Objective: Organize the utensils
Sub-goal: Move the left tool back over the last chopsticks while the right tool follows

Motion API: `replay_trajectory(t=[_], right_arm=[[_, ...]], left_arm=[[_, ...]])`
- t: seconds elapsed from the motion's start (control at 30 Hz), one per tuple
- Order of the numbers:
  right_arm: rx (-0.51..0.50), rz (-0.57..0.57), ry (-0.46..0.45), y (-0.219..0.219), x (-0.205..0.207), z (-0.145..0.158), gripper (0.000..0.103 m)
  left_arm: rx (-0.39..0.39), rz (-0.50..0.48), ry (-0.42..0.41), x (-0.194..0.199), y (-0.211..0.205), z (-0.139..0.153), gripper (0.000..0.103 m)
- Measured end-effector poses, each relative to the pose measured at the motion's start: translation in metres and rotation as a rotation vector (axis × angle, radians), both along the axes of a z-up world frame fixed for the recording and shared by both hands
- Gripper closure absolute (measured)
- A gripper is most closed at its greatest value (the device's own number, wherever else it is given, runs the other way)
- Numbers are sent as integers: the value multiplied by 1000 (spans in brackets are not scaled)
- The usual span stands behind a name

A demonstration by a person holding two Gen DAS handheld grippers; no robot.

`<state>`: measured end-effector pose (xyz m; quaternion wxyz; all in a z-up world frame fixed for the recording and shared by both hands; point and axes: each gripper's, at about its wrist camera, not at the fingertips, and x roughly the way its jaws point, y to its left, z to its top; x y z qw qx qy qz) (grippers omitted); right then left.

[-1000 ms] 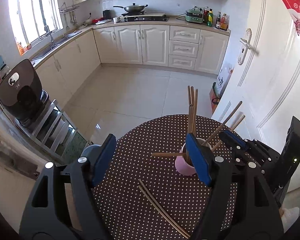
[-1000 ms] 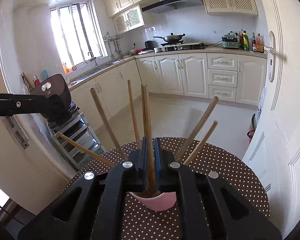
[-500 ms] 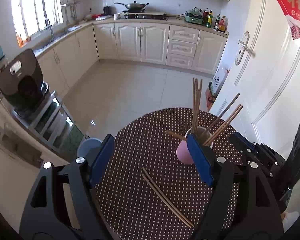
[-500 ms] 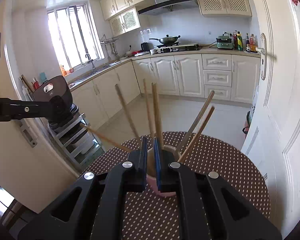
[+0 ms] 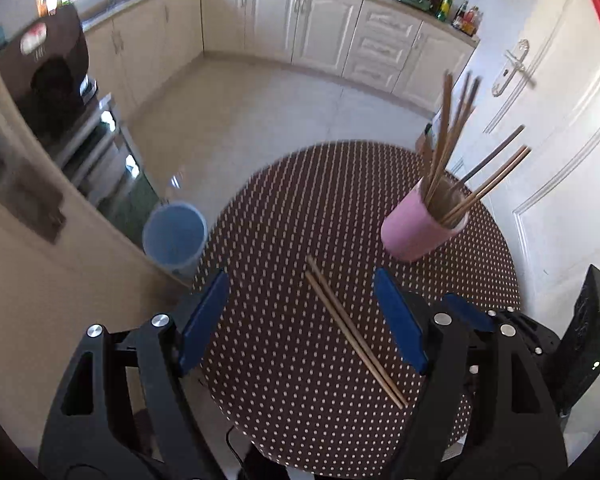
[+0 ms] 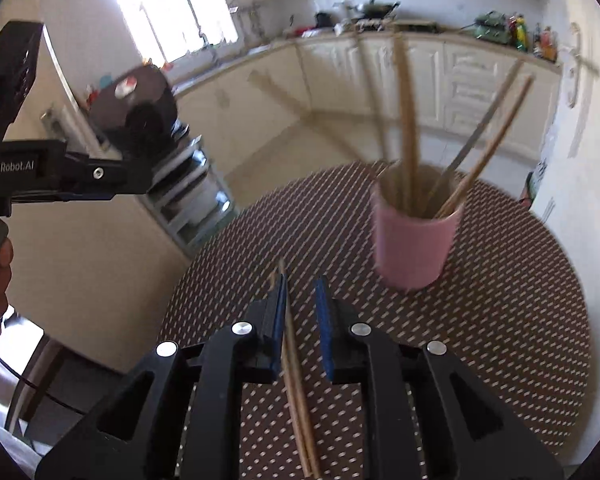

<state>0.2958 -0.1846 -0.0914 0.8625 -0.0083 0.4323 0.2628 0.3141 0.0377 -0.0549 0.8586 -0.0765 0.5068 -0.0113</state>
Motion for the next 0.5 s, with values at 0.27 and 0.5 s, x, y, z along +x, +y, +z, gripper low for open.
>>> replay_trajectory(t=[0.27, 0.5], right_arm=[[-84, 89, 128, 37, 22, -38, 89], [-141, 151, 202, 52, 43, -72, 89]], left_arm=[[-42, 50, 85, 2, 14, -38, 28], [-46, 104, 140, 9, 23, -62, 28]])
